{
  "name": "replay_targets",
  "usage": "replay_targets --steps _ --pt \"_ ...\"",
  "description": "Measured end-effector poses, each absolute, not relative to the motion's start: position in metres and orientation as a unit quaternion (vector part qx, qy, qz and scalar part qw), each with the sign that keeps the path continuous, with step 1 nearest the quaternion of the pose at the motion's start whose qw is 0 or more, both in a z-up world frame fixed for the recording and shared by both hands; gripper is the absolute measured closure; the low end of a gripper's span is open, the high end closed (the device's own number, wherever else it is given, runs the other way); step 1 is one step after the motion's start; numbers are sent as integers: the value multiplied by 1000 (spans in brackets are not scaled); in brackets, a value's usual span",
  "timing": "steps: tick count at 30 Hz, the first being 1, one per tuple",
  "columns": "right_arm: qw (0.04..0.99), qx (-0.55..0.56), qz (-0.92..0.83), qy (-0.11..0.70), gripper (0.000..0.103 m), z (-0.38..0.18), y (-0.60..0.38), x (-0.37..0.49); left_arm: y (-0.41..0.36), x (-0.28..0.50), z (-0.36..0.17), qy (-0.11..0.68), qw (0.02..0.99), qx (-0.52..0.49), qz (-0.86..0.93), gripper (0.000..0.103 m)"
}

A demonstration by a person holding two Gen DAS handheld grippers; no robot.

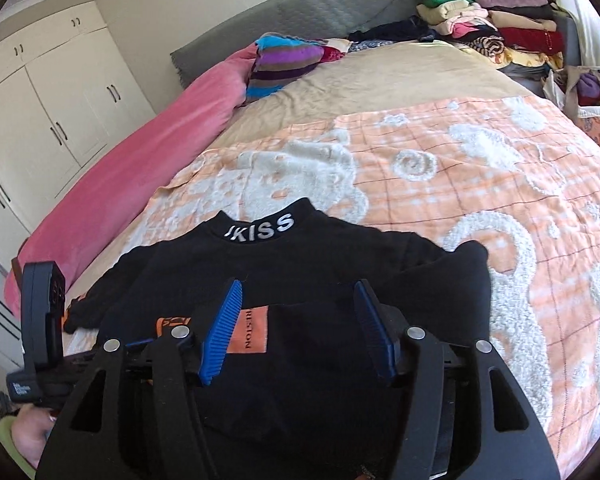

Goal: Fold small clothes
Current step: 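Carry the held sleeve across the shirt body toward the left gripper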

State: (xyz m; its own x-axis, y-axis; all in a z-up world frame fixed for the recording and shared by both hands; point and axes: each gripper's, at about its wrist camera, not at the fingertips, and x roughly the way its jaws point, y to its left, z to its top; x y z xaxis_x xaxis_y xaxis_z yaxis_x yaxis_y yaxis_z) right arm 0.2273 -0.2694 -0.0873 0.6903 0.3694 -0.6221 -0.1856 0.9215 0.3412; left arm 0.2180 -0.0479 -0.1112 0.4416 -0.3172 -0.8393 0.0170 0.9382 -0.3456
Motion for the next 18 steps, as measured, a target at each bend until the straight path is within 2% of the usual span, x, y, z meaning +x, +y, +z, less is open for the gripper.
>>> replay_targets --steps 1,3,6,12,18 --pt "911 130 151 362 46 -87 -272 227 -52 219 -111 517 839 -138 -98 80" --pt "913 131 143 358 46 -86 -277 227 -58 222 -108 511 841 -133 -119 93" --pt "914 131 144 356 46 -85 -279 226 -62 224 -86 482 861 -96 -130 94" --pt "917 109 148 354 46 -83 -272 226 -19 234 -39 422 897 -94 -91 94" --pt "915 76 155 365 46 -92 -256 228 23 245 -52 442 891 -92 -49 94"
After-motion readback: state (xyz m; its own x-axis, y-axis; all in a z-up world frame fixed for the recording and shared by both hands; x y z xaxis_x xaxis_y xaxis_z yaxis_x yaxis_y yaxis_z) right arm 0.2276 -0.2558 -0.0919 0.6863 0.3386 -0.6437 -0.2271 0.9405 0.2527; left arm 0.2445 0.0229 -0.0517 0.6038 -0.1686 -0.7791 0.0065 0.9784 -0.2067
